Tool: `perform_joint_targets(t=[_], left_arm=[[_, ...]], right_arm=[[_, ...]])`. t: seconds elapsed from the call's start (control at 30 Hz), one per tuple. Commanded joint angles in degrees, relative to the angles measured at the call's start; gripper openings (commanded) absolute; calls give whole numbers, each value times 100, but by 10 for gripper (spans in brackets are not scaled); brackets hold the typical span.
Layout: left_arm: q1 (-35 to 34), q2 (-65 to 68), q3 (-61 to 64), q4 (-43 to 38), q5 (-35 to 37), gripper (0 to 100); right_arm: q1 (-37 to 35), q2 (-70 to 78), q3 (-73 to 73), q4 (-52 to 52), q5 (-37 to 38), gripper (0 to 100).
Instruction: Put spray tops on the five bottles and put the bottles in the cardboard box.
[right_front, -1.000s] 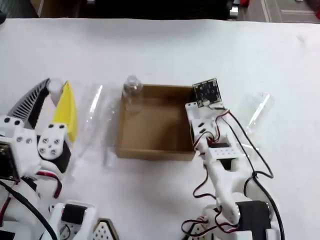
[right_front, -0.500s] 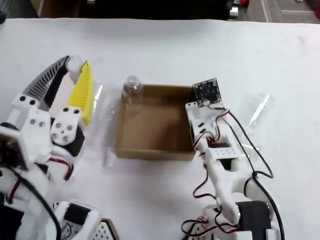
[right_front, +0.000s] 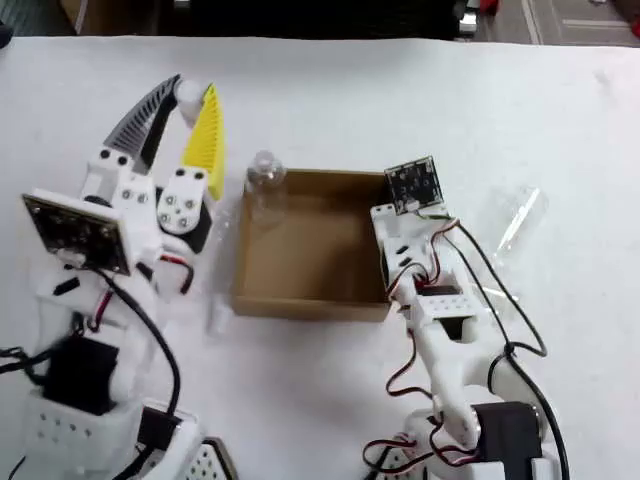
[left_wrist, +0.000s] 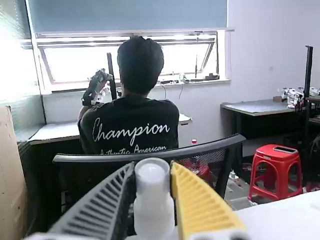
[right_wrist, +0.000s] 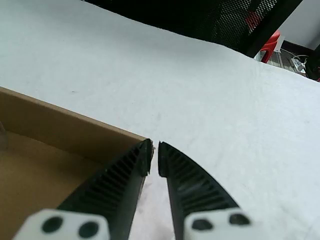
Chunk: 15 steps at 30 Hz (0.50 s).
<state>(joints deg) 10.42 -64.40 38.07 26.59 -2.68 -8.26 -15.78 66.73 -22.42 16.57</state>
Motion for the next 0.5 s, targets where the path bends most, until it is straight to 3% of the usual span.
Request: perform_joint_targets(t=[0.0, 0.2, 0.47], left_arm=[[48, 4, 396, -1116, -62, 24], [4, 1270, 176, -1618, -62, 24], [40, 2273, -800, -1073, -26, 24]], right_arm=[[-22, -22, -308, -119, 79, 16], [-13, -13, -316, -101, 79, 16], [4, -13, -325, -101, 79, 16]])
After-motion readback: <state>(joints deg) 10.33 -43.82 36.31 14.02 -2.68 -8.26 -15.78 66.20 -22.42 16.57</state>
